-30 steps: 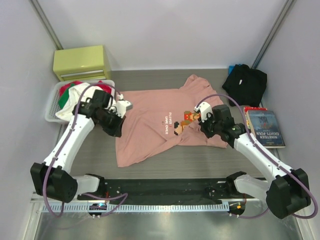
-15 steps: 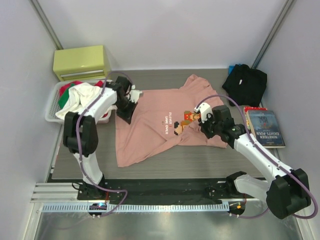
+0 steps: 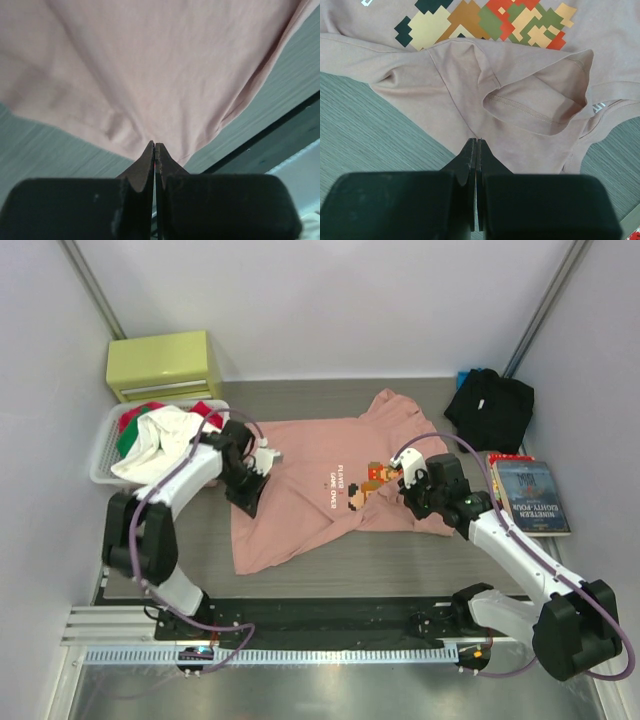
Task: Fold and stack the t-shirts
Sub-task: Fold the flattened tshirt in 1/3 of the way
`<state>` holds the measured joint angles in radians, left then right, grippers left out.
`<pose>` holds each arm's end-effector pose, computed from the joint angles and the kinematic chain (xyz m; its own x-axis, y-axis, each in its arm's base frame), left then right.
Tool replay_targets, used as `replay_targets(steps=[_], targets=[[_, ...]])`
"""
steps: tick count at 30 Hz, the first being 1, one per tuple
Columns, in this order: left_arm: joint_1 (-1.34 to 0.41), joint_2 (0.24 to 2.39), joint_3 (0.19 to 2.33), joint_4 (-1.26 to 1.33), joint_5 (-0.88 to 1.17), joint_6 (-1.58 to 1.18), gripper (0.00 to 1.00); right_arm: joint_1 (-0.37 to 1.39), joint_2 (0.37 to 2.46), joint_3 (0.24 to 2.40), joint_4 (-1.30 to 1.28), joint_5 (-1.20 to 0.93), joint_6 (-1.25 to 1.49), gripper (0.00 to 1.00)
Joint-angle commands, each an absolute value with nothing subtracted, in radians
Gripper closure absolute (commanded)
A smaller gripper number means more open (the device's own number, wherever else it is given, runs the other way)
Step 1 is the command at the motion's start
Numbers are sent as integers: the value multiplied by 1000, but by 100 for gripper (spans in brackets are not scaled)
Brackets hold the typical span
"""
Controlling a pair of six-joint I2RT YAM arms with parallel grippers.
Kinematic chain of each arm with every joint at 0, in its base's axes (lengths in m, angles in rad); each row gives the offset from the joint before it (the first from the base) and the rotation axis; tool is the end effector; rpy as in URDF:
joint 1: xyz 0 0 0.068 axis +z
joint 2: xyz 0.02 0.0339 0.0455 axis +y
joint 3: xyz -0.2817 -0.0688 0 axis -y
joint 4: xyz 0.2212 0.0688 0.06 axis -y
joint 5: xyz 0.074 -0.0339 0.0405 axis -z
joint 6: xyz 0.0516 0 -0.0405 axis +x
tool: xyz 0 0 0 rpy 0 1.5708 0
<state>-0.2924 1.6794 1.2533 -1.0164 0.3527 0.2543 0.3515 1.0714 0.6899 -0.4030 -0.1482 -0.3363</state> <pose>0.2749 -0.1014 0.2353 -0.8404 0.4995 -0.2100 0.5417 0.7855 -0.2994 0.1863 0.0764 0.2458 -0.4814 -0.5242 -0.7025 -0.6330 0.7623 -0.1351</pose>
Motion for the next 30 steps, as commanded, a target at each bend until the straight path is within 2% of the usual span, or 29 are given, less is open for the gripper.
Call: replay_targets(steps=[1,4,10,11,12,15,20,26,30], targets=[[-375,1425,1082,-803,168,318,100,347,1071,701,-360,-156,-336,99],[-432,1322,1042,-736,75,304,100,345,1069,700,-360,-158,-334,99],[-564,1353,1005,-776,9,291,100,341,1071,698,-360,-160,-331,99],[-583,1344,983,-763,-52,299,99,341,1068,696,-359,-161,-331,99],[-595,1327,964,-741,-69,308,92,338,1066,695,-359,-161,-331,99],[-630,1258,876,-677,-144,340,80,334,1066,692,-360,-164,-330,99],[-638,1164,796,-649,-176,331,67,328,1074,692,-359,-173,-331,99],[-617,1098,798,-707,36,333,52,327,1104,695,-356,-169,-334,99],[-611,1068,819,-732,127,331,50,324,1123,687,-347,-146,-345,99]])
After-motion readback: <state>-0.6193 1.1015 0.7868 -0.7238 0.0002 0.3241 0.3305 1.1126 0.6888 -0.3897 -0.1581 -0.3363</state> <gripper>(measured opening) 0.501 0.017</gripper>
